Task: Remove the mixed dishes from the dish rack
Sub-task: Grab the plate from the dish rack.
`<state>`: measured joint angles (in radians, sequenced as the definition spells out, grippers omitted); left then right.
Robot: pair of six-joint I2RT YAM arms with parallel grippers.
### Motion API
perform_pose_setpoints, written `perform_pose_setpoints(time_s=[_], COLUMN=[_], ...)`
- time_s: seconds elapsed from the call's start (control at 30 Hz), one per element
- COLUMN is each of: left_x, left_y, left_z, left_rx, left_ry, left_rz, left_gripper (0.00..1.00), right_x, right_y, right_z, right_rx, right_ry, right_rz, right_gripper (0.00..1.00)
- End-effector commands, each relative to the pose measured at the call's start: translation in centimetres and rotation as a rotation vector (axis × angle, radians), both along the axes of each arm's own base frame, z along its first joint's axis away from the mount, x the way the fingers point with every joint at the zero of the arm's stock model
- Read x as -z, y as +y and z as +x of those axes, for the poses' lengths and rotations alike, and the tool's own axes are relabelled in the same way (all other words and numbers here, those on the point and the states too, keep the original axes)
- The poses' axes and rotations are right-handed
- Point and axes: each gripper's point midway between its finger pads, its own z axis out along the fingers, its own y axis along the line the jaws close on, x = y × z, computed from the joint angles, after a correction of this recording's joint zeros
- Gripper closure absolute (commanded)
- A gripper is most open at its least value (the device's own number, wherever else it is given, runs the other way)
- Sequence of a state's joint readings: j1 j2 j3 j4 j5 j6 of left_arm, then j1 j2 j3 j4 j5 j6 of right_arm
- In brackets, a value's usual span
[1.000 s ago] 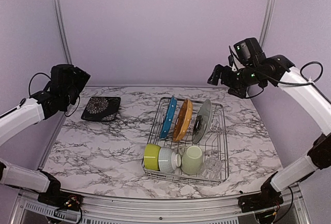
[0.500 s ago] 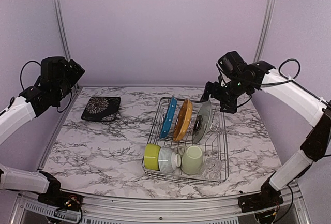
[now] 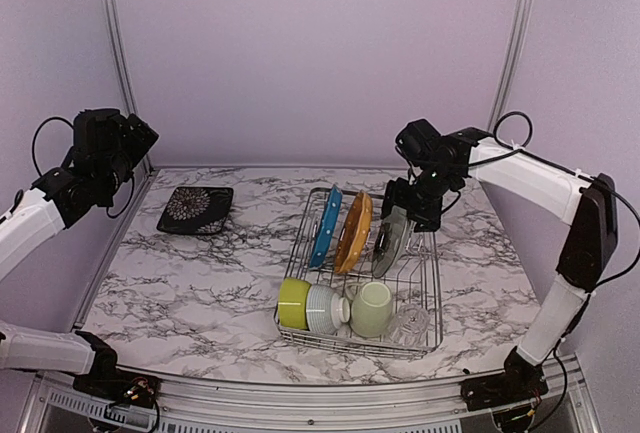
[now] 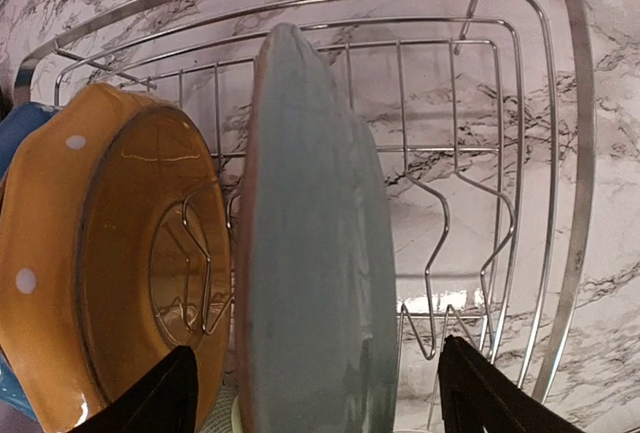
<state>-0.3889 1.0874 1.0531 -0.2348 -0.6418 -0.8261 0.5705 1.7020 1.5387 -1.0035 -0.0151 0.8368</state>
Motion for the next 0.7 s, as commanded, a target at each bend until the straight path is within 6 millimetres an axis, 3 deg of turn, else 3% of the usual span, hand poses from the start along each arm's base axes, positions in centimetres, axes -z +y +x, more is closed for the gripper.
perform_pose_setpoints(time_s=[0.0,0.37,0.67], left_x=[0.2,0.9,1.5], left_y=[0.5,0.7,0.8], left_z=[-0.5,-0.6,-0.8], left_rx=[-0.023,-0.031,-0.036], left_ry=[0.016,0.031,0.04], left_rz=[0.017,0.013,0.013], left_gripper=[0.01,0.01,0.01], right_x=[-0.7,1.0,1.0], right_y=[-0.3,-0.3,0.0], right_z=[1.3,1.9,1.9], right_rx=[0.033,0.034,0.029], right_ry=[-0.037,-0.018,-0.018], right_rz=[-0.047,-0.081,-0.085], right_gripper=[0.22,0.33,0.51])
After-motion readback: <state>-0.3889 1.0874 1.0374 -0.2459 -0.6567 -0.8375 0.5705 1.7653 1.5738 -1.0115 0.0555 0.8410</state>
